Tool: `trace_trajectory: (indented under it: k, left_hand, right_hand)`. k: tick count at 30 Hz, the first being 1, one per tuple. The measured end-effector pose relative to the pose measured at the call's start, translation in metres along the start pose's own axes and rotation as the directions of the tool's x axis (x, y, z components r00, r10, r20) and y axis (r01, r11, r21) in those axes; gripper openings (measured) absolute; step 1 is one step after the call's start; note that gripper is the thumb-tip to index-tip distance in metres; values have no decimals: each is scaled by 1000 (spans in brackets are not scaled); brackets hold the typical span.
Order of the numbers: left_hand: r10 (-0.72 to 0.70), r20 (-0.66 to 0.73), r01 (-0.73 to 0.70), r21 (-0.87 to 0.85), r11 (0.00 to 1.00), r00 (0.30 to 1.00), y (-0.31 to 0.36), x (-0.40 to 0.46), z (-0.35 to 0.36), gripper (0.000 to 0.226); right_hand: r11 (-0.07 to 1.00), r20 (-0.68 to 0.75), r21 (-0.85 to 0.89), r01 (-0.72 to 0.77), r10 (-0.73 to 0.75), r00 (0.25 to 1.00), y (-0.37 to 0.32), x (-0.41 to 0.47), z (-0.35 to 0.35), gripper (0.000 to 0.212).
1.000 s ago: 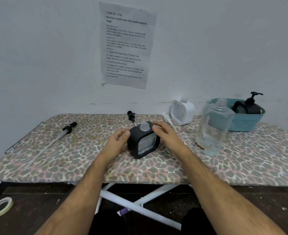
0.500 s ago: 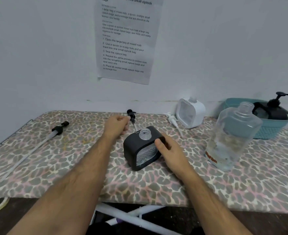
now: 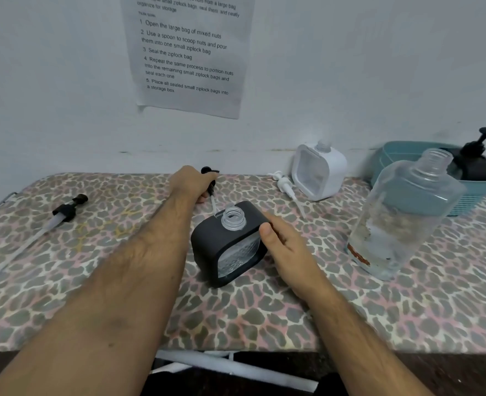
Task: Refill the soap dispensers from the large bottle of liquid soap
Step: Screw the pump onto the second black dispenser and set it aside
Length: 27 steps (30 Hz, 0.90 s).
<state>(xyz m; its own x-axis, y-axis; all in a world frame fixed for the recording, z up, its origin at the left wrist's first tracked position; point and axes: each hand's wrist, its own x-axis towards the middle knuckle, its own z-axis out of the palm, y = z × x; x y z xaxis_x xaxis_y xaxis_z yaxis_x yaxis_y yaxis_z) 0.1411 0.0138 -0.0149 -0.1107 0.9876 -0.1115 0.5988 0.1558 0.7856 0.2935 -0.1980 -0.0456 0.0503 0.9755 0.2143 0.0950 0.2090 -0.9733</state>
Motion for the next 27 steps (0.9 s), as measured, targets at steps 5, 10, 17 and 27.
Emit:
trace_trajectory:
  k: [5, 10, 17, 27]
  left_hand:
    - [-56, 50, 69, -321, 944, 997, -3, -5, -8, 40]
    - [-10, 41, 30, -511, 859, 999, 4, -26, -25, 31]
    - [68, -12, -60, -627, 776, 998, 17, -58, -66, 20]
    - [282, -65, -238, -733, 638, 957, 64, -132, -104, 14]
  right_hand:
    - [1000, -4, 0, -2, 2, 1000, 1, 0, -1, 38]
    - [1000, -30, -15, 0, 0, 1000, 3, 0, -1, 43]
    - [998, -58, -55, -8, 5, 998, -1, -2, 2, 39]
    - [998, -73, -41, -39, 36, 997, -10, -6, 5, 46]
